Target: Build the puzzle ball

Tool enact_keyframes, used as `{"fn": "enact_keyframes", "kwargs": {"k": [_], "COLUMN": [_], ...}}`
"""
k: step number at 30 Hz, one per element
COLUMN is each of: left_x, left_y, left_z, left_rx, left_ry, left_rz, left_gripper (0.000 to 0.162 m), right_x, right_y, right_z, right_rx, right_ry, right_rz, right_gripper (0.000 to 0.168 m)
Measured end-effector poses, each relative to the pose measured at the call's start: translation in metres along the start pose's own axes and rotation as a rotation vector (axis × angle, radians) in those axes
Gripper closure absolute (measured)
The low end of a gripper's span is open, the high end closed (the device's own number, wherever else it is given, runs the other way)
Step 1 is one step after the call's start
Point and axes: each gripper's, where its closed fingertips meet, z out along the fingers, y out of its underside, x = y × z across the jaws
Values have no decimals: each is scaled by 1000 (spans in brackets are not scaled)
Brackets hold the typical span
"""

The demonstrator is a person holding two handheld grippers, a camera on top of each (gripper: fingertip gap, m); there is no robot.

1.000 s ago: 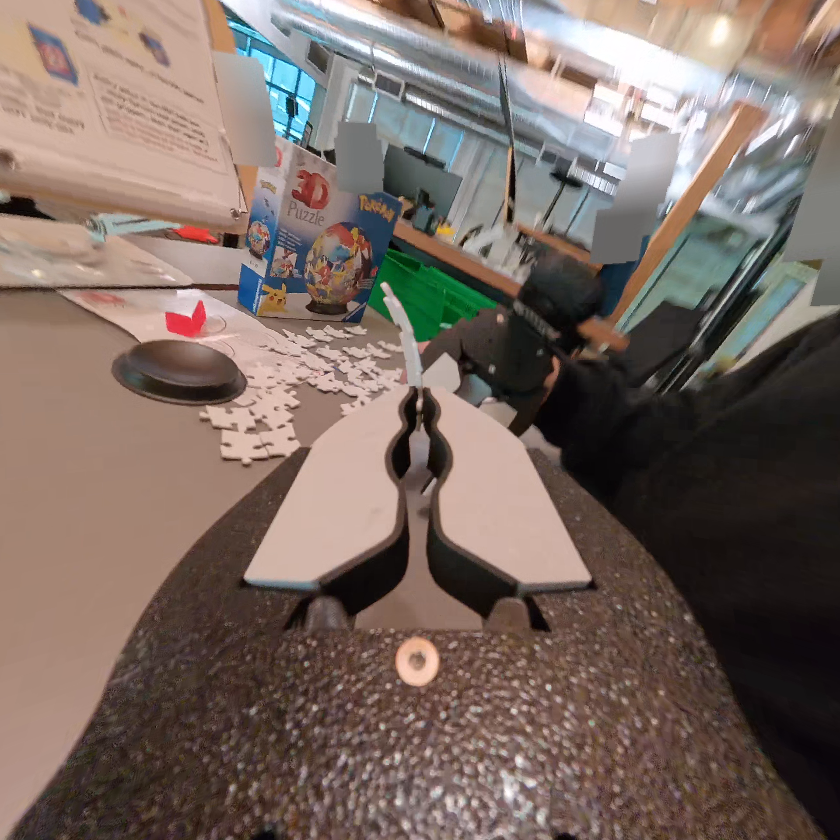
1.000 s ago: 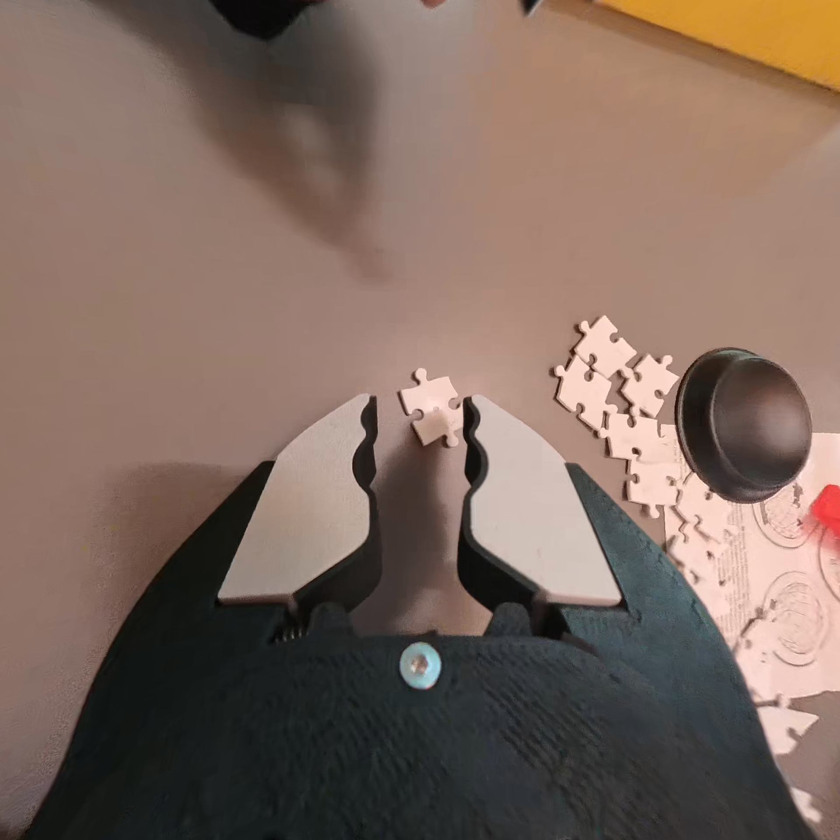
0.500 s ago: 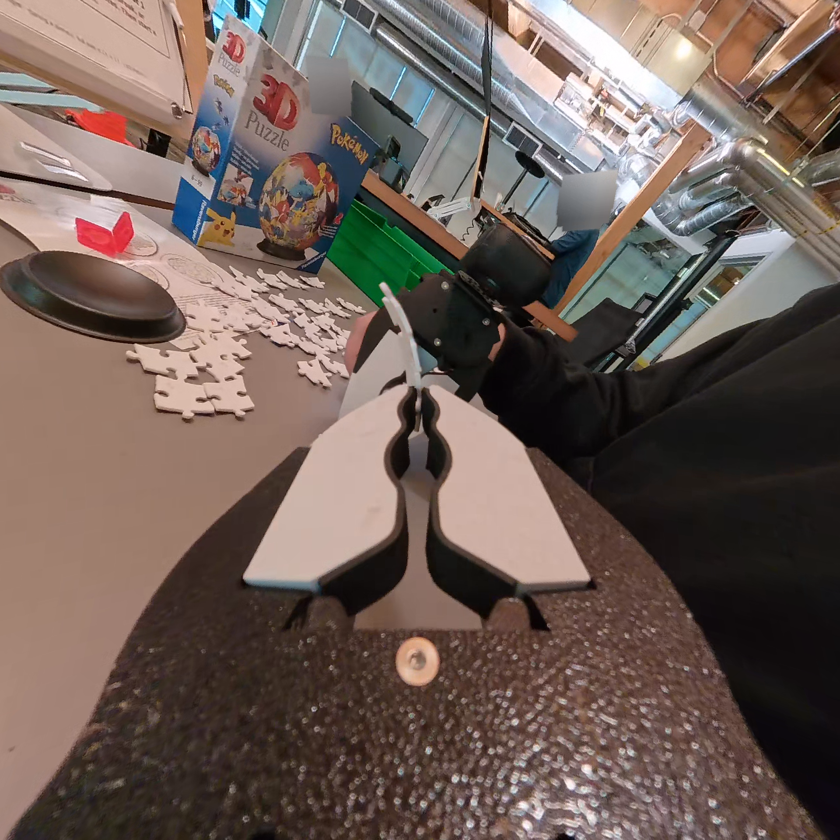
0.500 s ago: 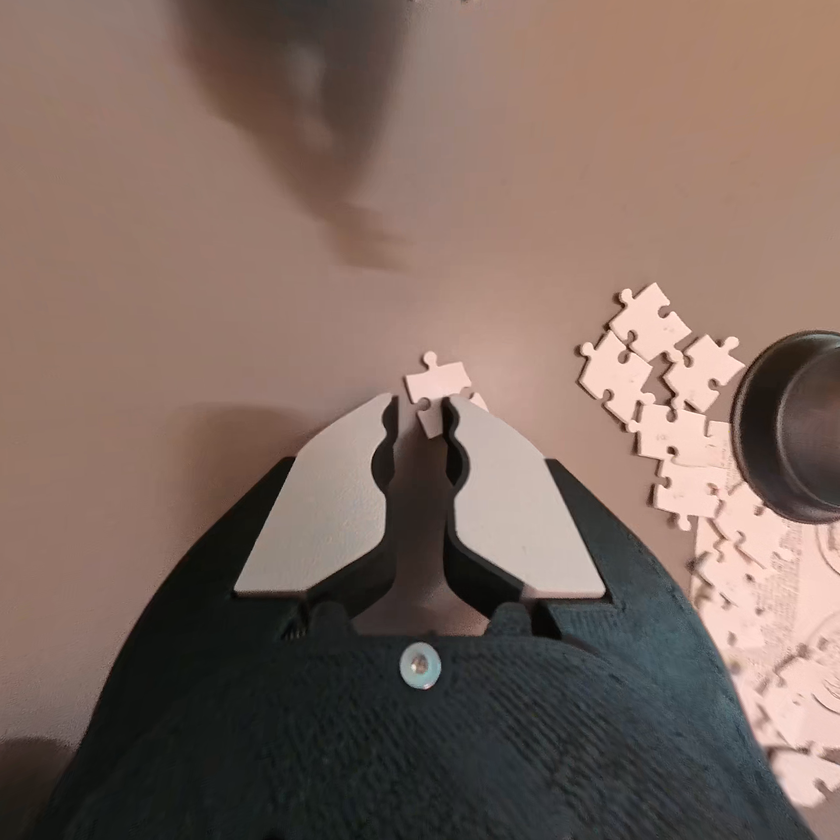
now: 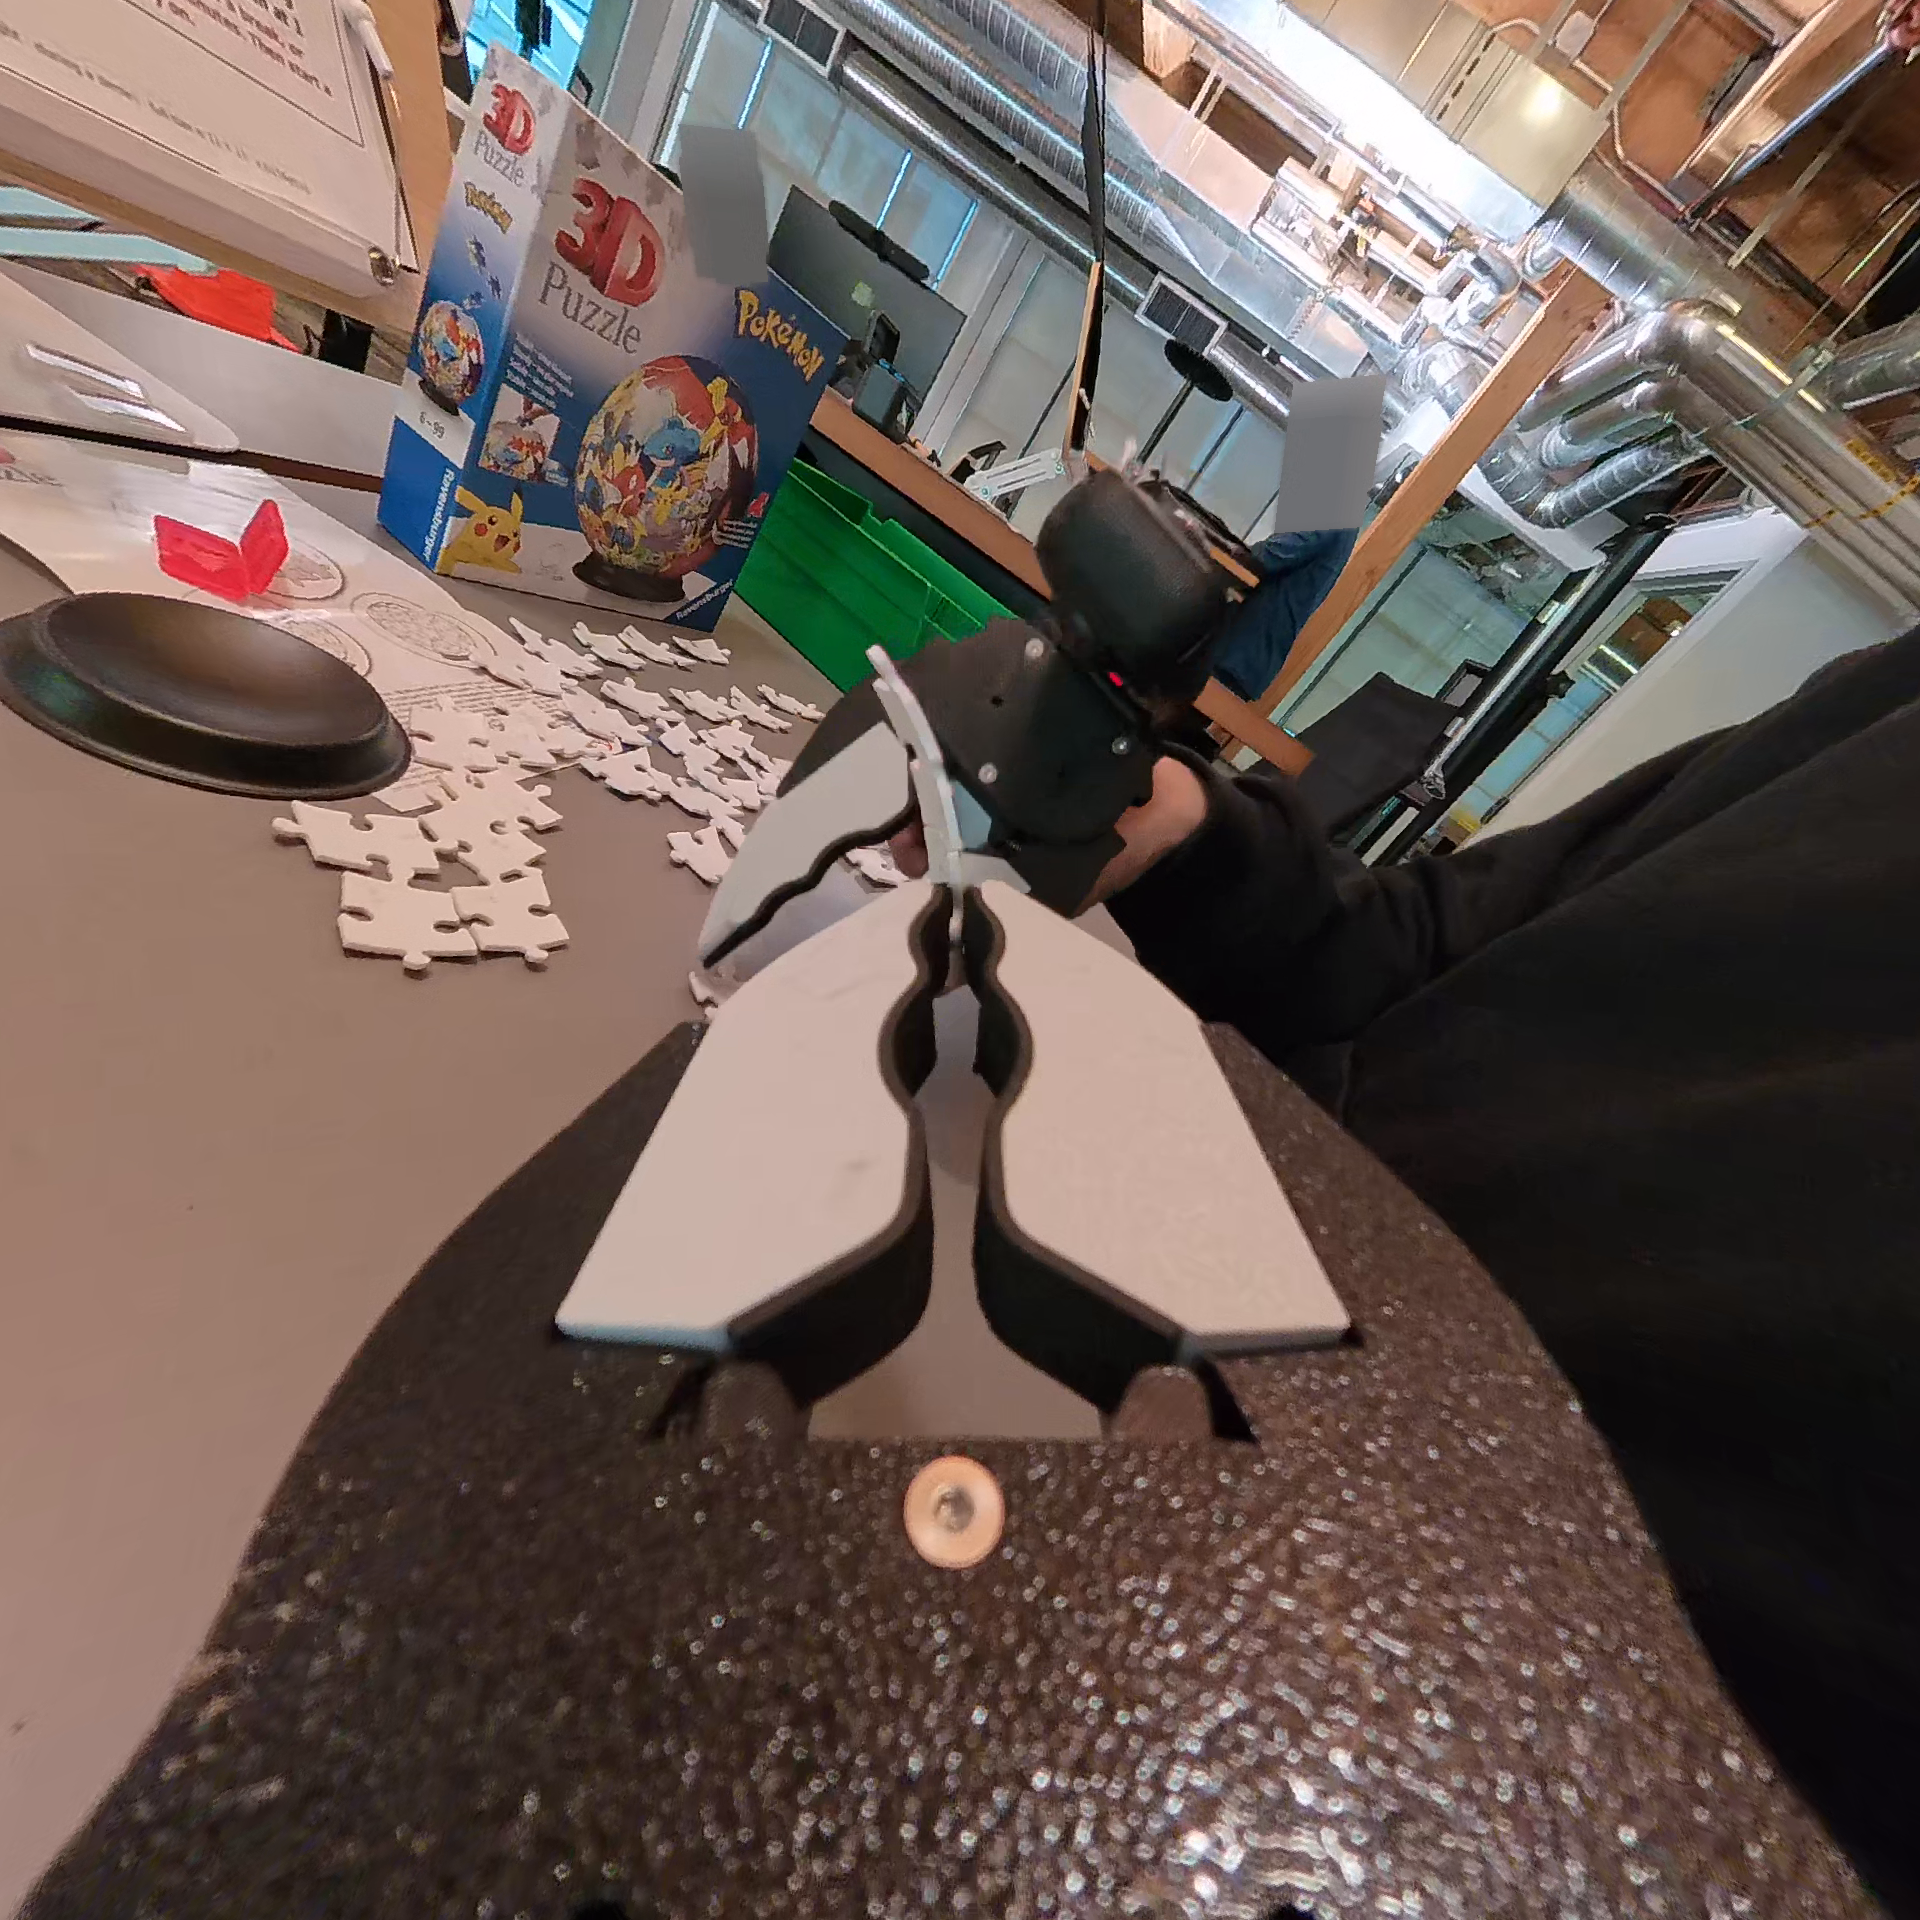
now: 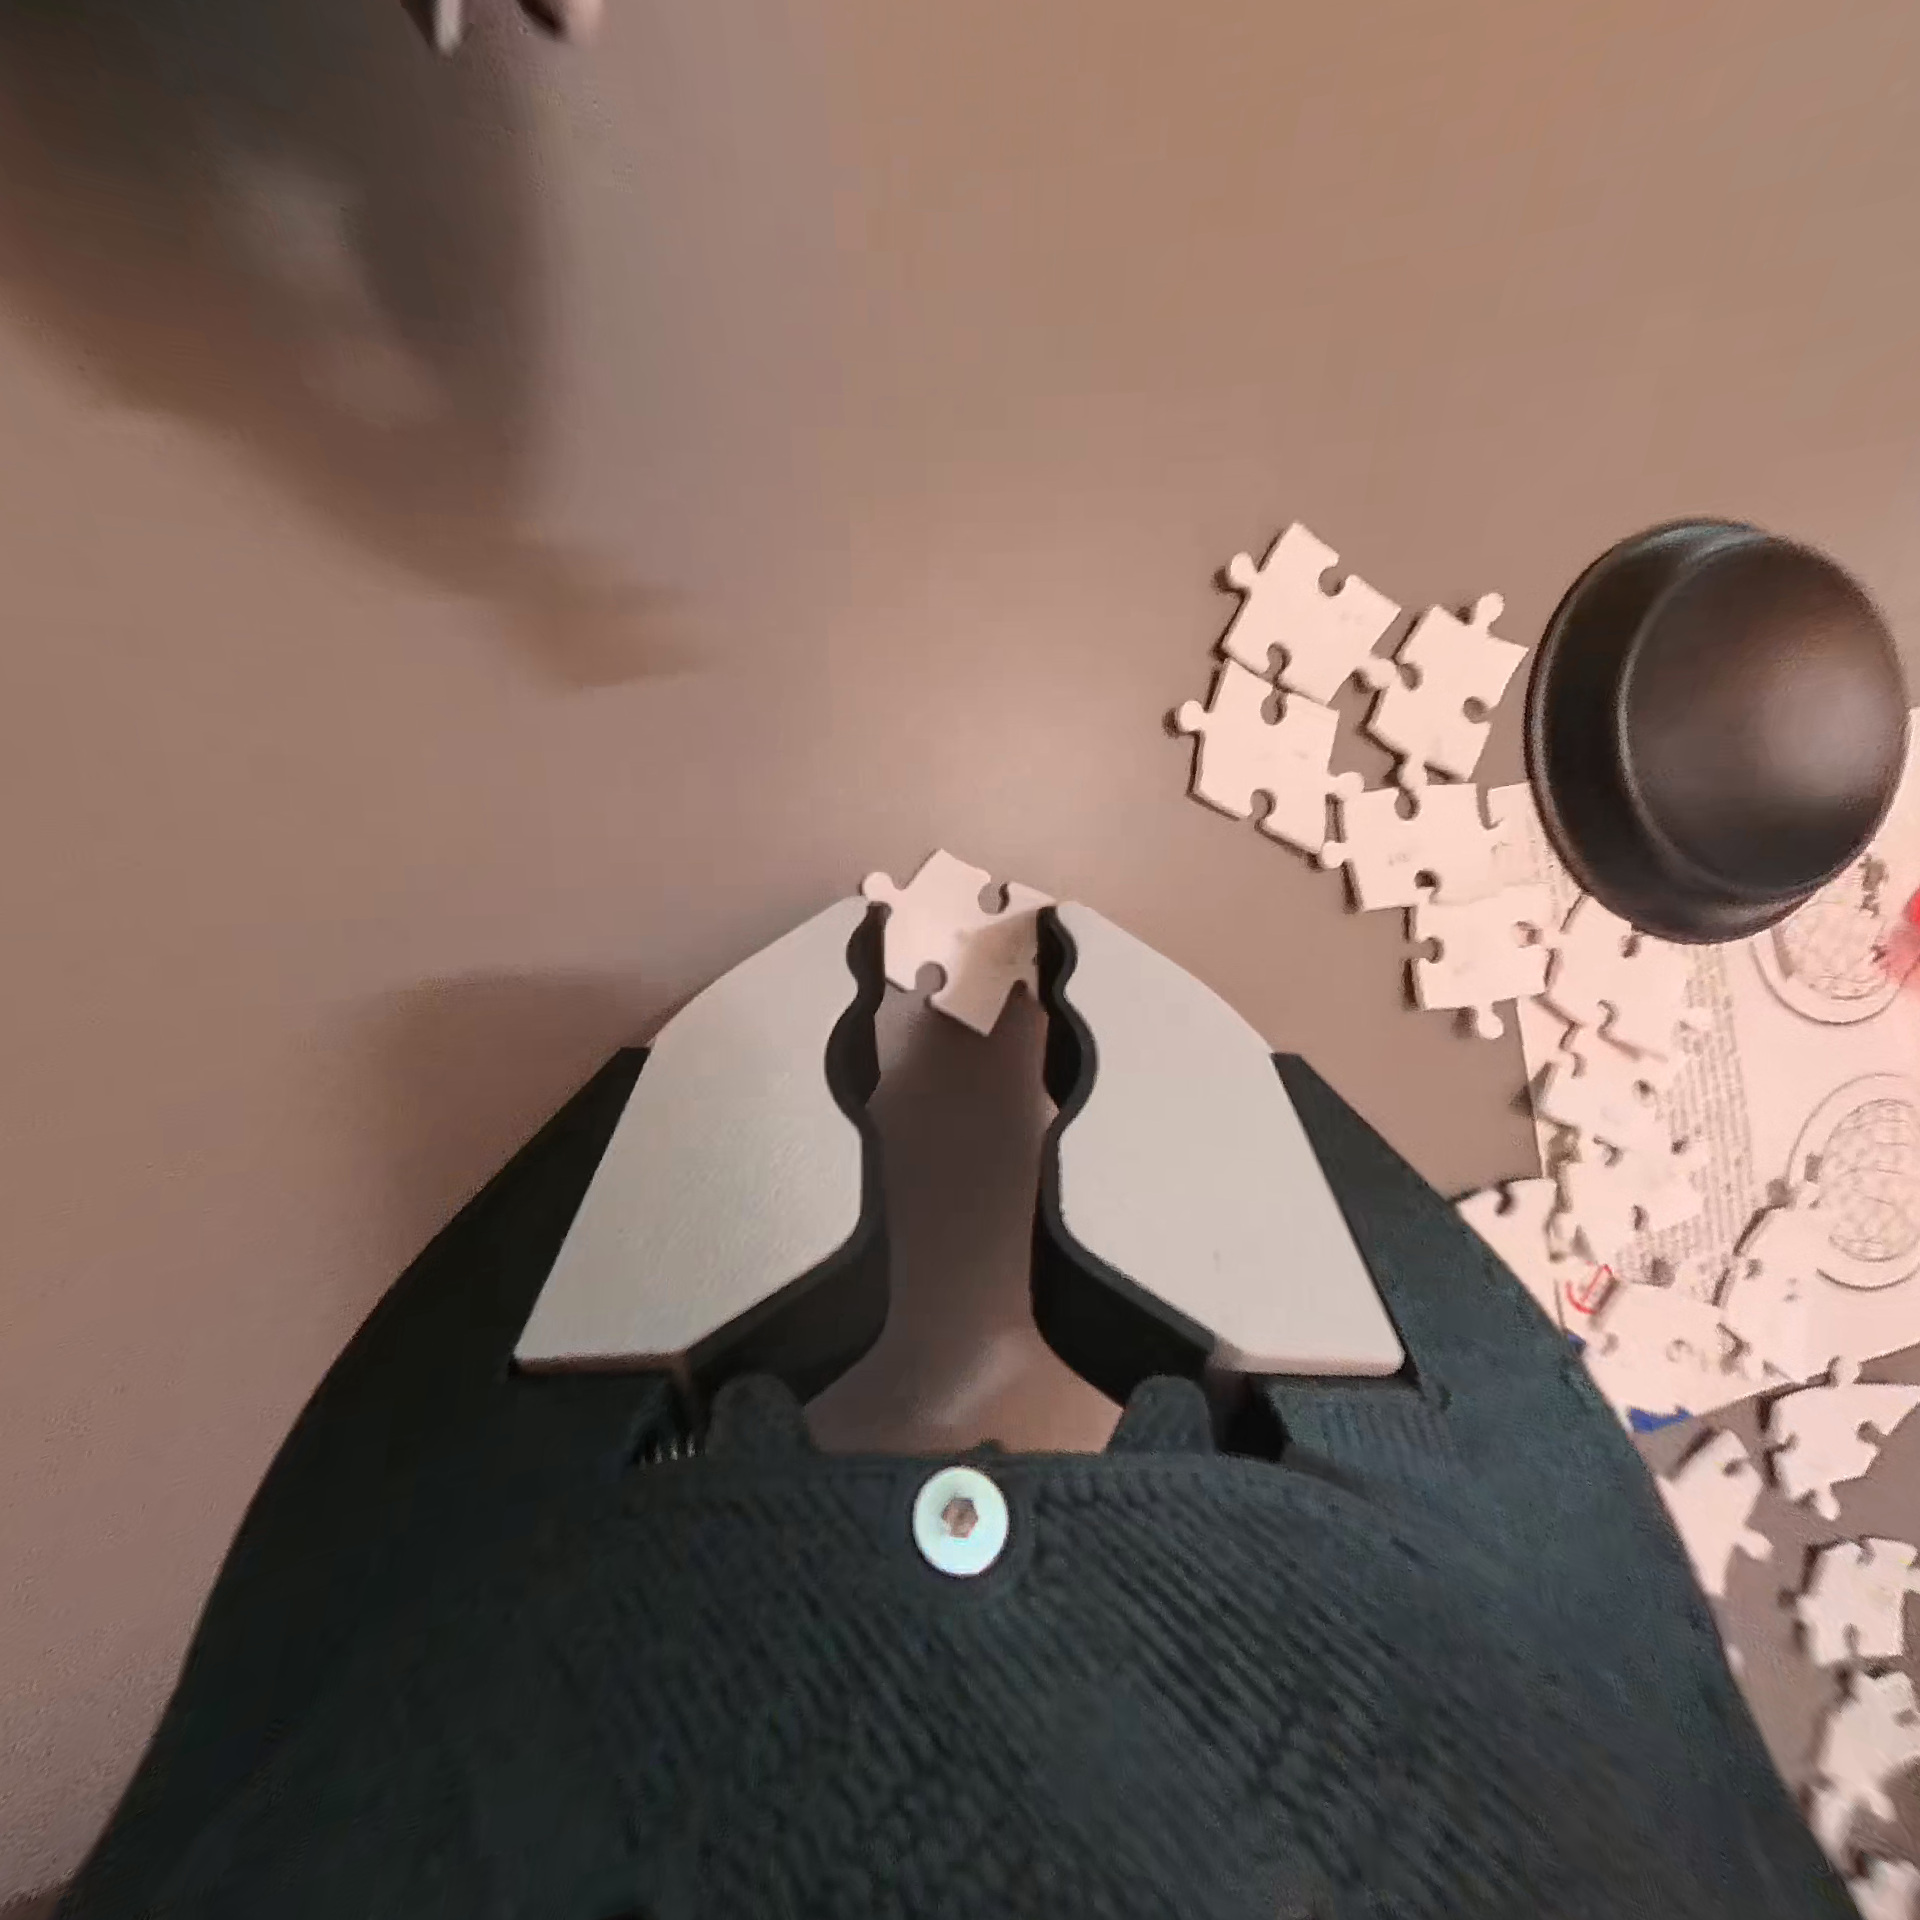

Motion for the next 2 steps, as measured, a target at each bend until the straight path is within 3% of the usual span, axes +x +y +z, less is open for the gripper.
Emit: {"fn": "enact_keyframes", "kwargs": {"k": [1, 2], "left_x": [0, 0], "left_y": [0, -1], "left_z": [0, 0], "left_rx": [3, 5], "left_ry": [0, 1], "left_rz": [-2, -2], "left_gripper": [161, 161], "right_x": [-2, -3], "right_y": [-1, 0], "right_z": [0, 0], "right_rx": [19, 18], "right_ry": [-15, -29], "right_rz": [15, 32], "right_gripper": [143, 143]}}
